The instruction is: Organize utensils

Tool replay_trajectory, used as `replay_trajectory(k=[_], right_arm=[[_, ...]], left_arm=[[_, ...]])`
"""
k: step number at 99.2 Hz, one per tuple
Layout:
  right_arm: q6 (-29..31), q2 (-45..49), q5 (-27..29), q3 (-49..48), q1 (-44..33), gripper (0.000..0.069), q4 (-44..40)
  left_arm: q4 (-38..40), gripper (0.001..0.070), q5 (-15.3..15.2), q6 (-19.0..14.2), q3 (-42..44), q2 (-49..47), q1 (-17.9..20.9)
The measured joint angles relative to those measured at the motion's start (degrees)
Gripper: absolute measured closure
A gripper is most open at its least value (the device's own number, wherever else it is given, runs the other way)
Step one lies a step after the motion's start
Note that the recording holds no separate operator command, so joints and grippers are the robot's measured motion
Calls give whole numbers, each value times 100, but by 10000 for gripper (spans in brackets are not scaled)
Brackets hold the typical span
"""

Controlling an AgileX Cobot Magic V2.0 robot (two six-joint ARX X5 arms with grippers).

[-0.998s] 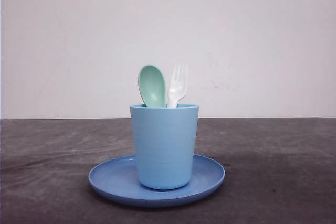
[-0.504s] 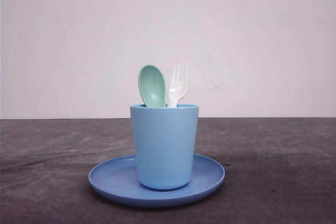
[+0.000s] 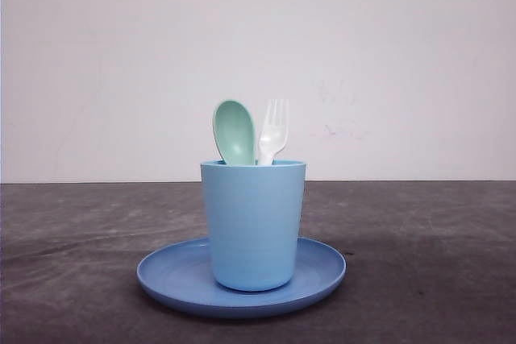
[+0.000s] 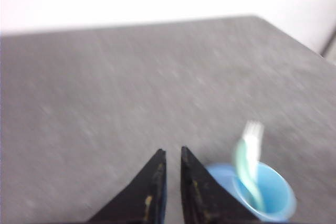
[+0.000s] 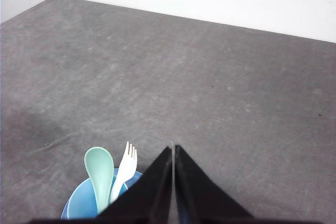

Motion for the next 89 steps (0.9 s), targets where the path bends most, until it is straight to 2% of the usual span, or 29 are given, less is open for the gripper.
replay_trajectory(k=[16,34,57,76,89], right_arm=[[0,0,0,0,0,684,0],[0,0,0,0,0,684,0],[0,0,0,0,0,684,0],[0,0,0,0,0,684,0],[0,-2,0,0,0,684,0]], left_arm=[[767,685,-4,367,-887,-337,767],[1593,685,-11,433,-2236,-1099,1589],[1613,685,-11,516,-3515,-2116,2090],[1611,685,-11,516,-3978,-2861,2352],[1639,685,-11,520,-4094,-2859,2516]])
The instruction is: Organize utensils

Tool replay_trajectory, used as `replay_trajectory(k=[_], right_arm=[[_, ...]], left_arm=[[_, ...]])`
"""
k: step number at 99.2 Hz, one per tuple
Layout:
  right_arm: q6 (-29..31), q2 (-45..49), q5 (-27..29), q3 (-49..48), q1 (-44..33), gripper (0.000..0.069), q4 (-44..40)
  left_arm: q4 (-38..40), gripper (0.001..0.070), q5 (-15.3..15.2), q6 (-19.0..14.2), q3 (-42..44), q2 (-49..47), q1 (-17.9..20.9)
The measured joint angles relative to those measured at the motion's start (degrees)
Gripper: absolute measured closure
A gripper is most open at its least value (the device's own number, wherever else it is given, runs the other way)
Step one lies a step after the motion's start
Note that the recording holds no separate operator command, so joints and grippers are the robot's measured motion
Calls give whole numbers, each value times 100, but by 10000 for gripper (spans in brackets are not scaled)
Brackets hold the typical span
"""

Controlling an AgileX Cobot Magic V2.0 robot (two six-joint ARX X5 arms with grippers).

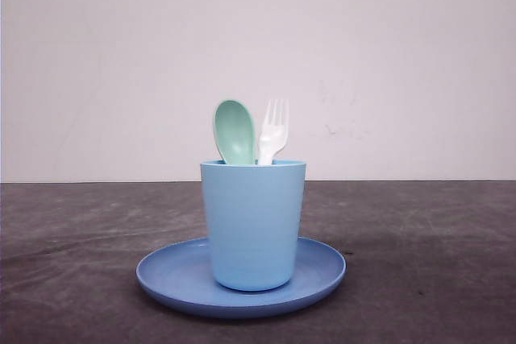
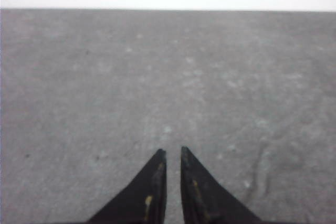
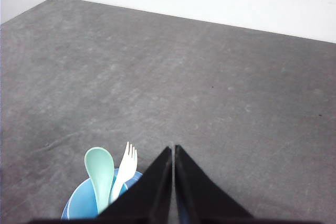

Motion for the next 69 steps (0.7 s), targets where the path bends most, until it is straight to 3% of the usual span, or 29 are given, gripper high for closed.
replay_trajectory(k=[69], right_arm=[[0,-2,0,0,0,684,20]], left_arm=[[15,685,0,103,-7,-24,131]])
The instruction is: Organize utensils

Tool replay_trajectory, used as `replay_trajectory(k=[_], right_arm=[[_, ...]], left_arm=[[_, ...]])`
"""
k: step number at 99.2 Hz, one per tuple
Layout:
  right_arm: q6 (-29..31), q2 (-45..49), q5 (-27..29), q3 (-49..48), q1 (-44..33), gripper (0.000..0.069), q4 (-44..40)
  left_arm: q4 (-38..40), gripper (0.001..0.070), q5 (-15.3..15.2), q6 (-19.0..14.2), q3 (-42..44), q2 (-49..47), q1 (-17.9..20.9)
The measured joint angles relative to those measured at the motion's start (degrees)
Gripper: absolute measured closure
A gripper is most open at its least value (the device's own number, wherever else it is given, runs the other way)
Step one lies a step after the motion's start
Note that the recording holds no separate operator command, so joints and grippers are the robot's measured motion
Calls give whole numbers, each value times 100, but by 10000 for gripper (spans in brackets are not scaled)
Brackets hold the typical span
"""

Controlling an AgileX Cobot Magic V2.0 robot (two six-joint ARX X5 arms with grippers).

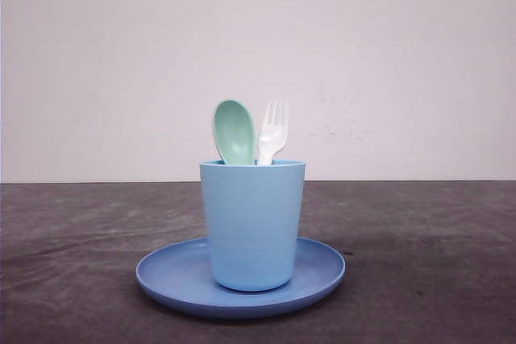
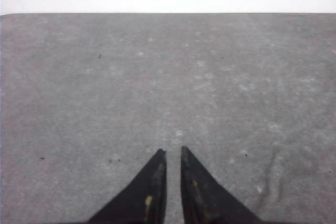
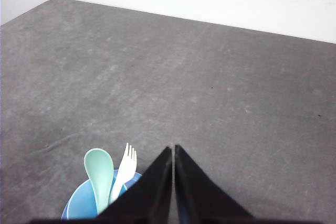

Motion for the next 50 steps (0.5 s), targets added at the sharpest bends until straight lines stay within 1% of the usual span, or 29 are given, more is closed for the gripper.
replay_trajectory(k=[42,50], right_arm=[[-2,0,4,0,0,684,0],[-98,-9,133,0,-35,684,37]], left_arm=[[0,685,0,2,0,0,0],[0,685,0,2,0,0,0]])
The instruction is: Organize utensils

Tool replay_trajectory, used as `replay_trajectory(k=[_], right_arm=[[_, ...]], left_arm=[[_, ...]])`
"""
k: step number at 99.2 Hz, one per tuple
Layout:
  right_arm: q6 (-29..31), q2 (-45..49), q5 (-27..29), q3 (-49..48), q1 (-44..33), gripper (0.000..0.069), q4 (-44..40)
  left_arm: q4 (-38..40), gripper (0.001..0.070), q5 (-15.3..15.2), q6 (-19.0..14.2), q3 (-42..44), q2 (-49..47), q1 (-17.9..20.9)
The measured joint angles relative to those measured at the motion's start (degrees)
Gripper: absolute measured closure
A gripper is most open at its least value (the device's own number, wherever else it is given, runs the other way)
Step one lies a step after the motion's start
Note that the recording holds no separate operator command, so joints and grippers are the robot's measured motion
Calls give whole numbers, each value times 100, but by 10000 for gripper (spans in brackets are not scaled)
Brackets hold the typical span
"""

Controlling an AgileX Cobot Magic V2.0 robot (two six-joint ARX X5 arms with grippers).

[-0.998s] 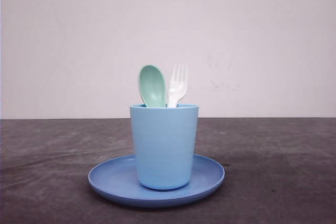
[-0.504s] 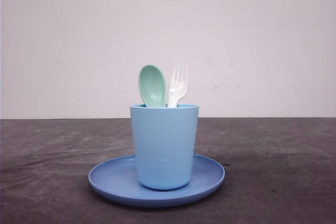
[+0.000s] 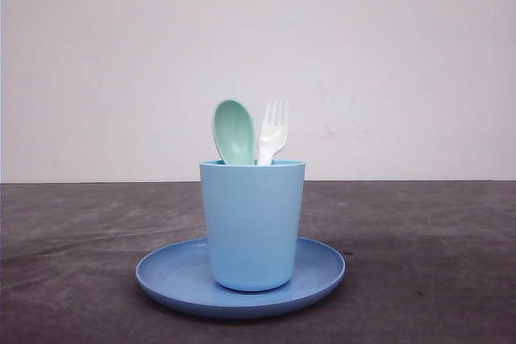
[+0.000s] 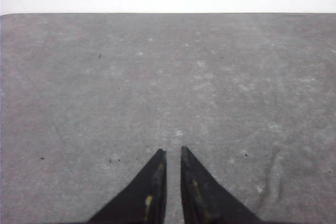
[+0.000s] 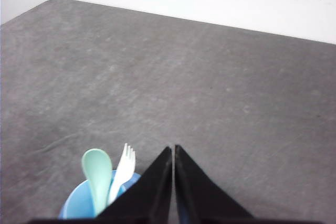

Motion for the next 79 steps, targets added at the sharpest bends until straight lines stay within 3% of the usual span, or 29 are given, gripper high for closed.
replay_trajectory(k=[14,36,57,79], right_arm=[[-264,-37,295,0,-289,684,348],[-960,-63,107,0,-1467,684,850],[-1550,-72,-1014,0,-3150,684,1196],[-1766,-411,-2380,-315,-4857,684,1523]], left_arm=[[0,685,0,0,0,0,0],[0,685,0,0,0,0,0],[0,685,0,0,0,0,0],[0,685,0,0,0,0,0]])
